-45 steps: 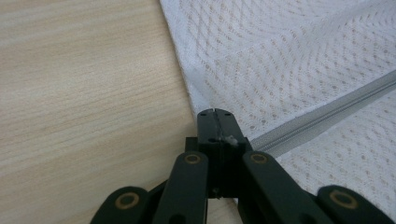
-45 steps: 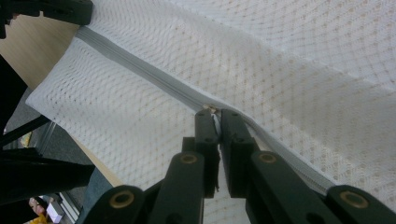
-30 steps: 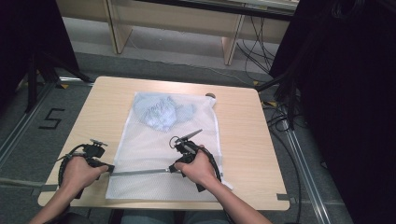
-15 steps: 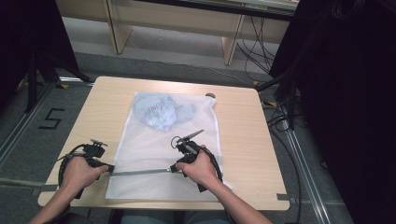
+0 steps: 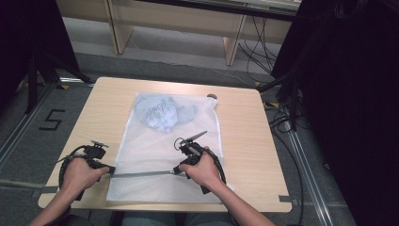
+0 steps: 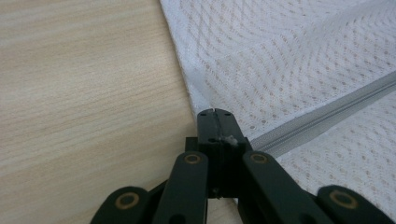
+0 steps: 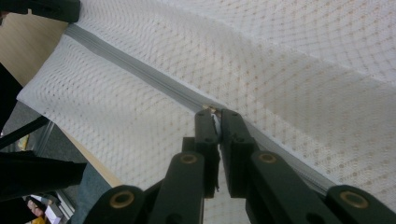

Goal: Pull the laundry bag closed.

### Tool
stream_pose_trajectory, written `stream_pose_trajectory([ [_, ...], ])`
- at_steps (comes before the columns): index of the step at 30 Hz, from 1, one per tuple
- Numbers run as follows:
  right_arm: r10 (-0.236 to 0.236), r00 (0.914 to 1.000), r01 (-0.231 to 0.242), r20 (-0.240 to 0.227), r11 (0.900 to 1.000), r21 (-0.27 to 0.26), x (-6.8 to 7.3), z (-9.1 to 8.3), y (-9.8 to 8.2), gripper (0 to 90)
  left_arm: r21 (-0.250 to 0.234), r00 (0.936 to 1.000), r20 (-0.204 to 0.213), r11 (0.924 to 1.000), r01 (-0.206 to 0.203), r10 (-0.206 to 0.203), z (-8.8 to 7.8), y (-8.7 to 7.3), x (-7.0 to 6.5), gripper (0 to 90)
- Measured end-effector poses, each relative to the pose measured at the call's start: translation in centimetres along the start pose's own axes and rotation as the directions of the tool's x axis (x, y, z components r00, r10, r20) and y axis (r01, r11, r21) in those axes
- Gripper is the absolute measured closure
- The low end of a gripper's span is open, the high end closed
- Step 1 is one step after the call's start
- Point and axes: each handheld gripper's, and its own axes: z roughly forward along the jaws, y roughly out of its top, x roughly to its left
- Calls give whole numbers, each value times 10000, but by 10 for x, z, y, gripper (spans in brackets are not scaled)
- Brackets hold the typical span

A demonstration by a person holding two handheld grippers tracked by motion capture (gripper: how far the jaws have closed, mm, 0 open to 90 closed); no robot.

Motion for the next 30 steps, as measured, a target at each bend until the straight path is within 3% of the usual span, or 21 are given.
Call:
stream_pose_trajectory([
  [1,-458,9989,458,2,9987,-241,-4,1,0,870,85,10000,32,9999,-75,75,0,0,1,899],
  [2,-528,9986,528,23,9983,-256,-5,1,0,869,79,10000,45,9999,-62,62,0,0,1,899],
  [4,129,9999,-129,42,9999,39,-3,-1,-1,869,-24,10000,24,10000,-3,3,0,0,0,899],
  [6,-100,9999,100,27,9999,-26,-4,-2,-1,870,-8,10000,20,10000,-2,2,0,0,0,899],
  [9,69,9999,-69,140,10000,0,-4,-3,-2,869,-19,10000,17,10000,-4,4,0,0,0,899],
  [11,-103,9999,104,123,9999,-86,-6,-3,-3,869,-9,10000,25,10000,-1,1,0,0,0,899],
  [13,149,9998,-148,117,9999,-47,-5,-3,-4,869,-1,10000,32,10000,-9,9,0,0,0,899],
  [24,147,9998,-147,135,9999,11,-10,-6,-6,869,-69,10000,9,10000,46,-46,1,0,-1,899],
  [26,138,9999,-139,-25,9996,-237,-11,-5,-7,869,30,10000,13,10000,-61,61,0,0,0,899],
  [30,189,9998,-189,26,9997,-152,-12,-9,-8,869,-97,9999,-40,9999,98,-98,1,0,-1,899],
])
